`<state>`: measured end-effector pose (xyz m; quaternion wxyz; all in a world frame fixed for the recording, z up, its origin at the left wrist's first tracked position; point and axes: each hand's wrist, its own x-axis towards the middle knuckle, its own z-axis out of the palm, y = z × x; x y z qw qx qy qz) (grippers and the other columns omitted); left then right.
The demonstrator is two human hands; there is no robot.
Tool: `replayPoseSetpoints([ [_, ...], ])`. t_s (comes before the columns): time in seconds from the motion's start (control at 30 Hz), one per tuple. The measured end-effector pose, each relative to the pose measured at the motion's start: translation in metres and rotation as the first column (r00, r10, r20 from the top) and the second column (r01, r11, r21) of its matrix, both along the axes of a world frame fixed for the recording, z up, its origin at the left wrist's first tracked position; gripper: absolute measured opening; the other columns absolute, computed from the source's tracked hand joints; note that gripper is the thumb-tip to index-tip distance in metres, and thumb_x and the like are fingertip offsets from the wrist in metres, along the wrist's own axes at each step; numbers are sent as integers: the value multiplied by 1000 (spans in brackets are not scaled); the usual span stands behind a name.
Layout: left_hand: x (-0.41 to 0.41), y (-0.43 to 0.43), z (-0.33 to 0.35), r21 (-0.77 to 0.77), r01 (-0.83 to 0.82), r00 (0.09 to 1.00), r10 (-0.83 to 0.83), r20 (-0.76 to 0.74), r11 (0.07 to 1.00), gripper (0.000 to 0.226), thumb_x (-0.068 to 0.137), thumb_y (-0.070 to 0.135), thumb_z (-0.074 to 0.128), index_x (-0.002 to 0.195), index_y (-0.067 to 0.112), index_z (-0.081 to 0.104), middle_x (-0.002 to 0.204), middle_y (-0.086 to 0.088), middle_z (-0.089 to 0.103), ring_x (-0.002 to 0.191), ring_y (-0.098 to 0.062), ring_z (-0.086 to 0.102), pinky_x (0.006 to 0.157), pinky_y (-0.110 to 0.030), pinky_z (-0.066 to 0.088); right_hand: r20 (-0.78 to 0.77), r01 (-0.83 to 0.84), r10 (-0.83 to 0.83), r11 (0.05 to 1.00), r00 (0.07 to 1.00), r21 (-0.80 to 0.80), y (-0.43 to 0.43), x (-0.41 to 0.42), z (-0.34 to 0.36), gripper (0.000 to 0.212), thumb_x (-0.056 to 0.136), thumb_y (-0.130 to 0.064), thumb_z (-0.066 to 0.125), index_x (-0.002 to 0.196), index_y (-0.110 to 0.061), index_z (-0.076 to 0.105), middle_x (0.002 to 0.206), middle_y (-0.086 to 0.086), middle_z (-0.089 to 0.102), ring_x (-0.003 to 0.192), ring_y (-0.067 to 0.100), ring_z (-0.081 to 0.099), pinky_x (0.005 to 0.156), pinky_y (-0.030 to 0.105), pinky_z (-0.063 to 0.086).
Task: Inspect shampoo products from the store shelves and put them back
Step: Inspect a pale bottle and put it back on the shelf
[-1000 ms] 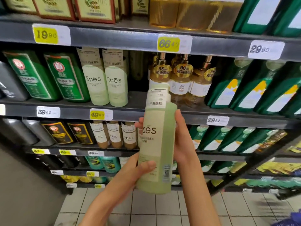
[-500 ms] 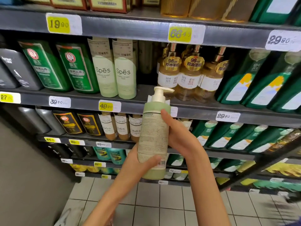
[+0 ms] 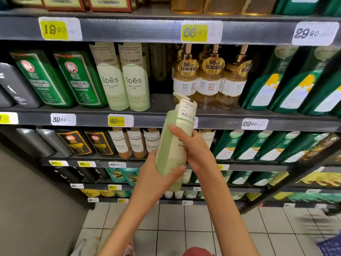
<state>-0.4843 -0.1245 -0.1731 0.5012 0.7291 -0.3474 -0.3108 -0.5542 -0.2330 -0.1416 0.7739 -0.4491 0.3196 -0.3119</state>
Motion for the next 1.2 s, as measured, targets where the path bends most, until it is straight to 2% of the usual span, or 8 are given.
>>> replayPoseSetpoints([
  [0.07, -2, -6, -1, 1, -19, 997, 19, 77, 1000, 54, 66, 44, 73, 110, 30, 46, 91, 19, 57, 78, 10, 56, 54, -6, 42, -49, 9, -10, 1000, 999, -14, 2, 1, -3, 22, 80, -20, 73, 98, -10, 63, 84, 6, 71, 69, 12, 69, 61, 26, 58],
  [0.17, 5, -6, -3, -73, 21, 985, -33, -167, 997, 46, 73, 37, 74, 110, 21, 53, 96, 8, 66, 80, 5, 62, 61, -7, 47, -100, -57, 50, 996, 994, -69, 0, 0, -5, 33, 85, -34, 66, 110, -14, 60, 100, 5, 72, 87, 14, 70, 76, 28, 58],
  [0.27, 13, -3, -2, -157, 89, 915, -143, -377, 984, 47, 73, 43, 67, 114, 21, 58, 105, -2, 70, 97, -15, 67, 81, -30, 54, -98, -152, 142, 983, 985, -101, -1, -1, -2, 30, 89, -41, 58, 107, -17, 63, 98, 2, 73, 91, 15, 70, 83, 32, 57],
  [0.4, 21, -6, 0, -88, 148, 917, -170, -361, 985, 53, 76, 53, 65, 117, 21, 57, 108, -2, 70, 101, -18, 66, 94, -45, 49, -213, -83, 57, 990, 975, -115, 2, 7, -1, 43, 89, -35, 61, 123, -10, 51, 112, 12, 68, 99, 24, 68, 88, 40, 55],
  [0.63, 28, -9, 1, -182, 146, 864, -215, -456, 972, 49, 78, 41, 62, 122, 21, 54, 116, -1, 67, 108, -17, 63, 93, -36, 50, -230, -238, 182, 940, 956, -245, -1, 3, -4, 43, 92, -27, 58, 132, -22, 42, 122, 0, 62, 106, 12, 64, 85, 25, 55],
  [0.87, 38, -8, -3, -91, 209, 941, -226, -253, 974, 65, 78, 45, 66, 133, 27, 36, 129, 5, 55, 114, -5, 56, 96, -28, 48, -290, -442, 364, 854, 885, -275, -2, -17, -21, 46, 73, -52, 64, 112, -59, 41, 111, -32, 63, 107, -6, 60, 90, 21, 51],
  [1.03, 48, -12, -19, -117, 332, 930, -346, -124, 936, 58, 84, 4, 63, 125, 33, 33, 124, 13, 53, 108, 11, 53, 83, -11, 46, -280, -360, 254, 822, 926, -441, 5, -18, -34, 64, 84, -17, 70, 127, -49, 36, 127, -20, 55, 114, -8, 52, 91, 12, 46],
  [1.2, 45, -11, -20, -160, 323, 945, -326, 5, 933, 75, 74, 33, 69, 138, 17, 32, 128, 13, 52, 120, 2, 49, 93, -13, 43, -189, -266, 191, 774, 963, -575, 12, -22, -46, 76, 82, -1, 68, 128, -52, 37, 130, -29, 50, 125, -5, 45, 94, 14, 43],
])
